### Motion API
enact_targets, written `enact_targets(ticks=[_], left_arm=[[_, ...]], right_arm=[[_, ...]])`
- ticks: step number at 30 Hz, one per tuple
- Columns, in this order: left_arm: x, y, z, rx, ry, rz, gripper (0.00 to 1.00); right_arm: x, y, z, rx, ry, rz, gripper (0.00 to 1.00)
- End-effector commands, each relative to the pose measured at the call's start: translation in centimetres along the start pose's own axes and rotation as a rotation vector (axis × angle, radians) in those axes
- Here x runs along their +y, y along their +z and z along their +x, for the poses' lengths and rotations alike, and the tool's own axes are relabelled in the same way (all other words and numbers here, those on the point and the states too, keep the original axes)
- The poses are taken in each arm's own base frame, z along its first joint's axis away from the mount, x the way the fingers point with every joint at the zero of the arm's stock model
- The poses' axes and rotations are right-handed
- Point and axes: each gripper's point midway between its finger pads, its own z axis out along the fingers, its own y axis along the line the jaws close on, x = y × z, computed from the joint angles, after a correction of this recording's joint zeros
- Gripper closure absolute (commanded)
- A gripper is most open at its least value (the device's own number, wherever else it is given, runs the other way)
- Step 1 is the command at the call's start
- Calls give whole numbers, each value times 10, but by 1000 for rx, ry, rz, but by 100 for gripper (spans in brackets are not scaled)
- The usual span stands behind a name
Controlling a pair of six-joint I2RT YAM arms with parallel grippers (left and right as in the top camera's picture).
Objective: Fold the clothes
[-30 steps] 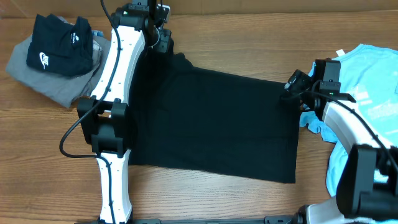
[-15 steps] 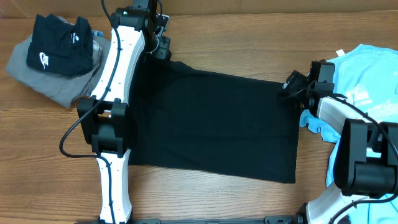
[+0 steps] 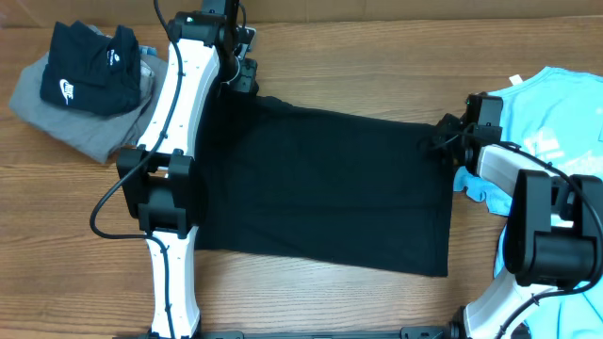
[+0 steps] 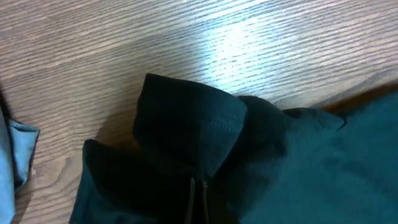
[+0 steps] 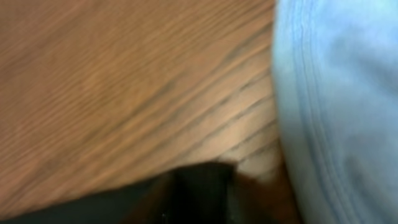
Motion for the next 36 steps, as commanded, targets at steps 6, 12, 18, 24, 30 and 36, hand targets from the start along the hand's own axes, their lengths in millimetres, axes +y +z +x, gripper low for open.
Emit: enact_targets(ticks=[6, 12, 18, 24, 30, 36], left_arm=[[16, -55, -6, -82, -28, -83, 96], [28, -85, 16, -44, -74, -104, 96], [36, -85, 59, 127, -137, -94, 96], [38, -88, 85, 232, -150, -88, 96], [33, -77, 110, 341, -158, -72, 96], [26, -48, 157, 536, -174, -46, 96]], right_arm=[[23, -69, -30, -62, 0, -52, 96], [20, -135, -28, -75, 3, -8, 96], [5, -174, 8, 41, 16, 53, 96], [-17, -184, 55, 230, 30, 147, 96], [-29, -194, 82, 346, 39, 199, 96], [-30, -197, 95, 400, 56, 202, 96]])
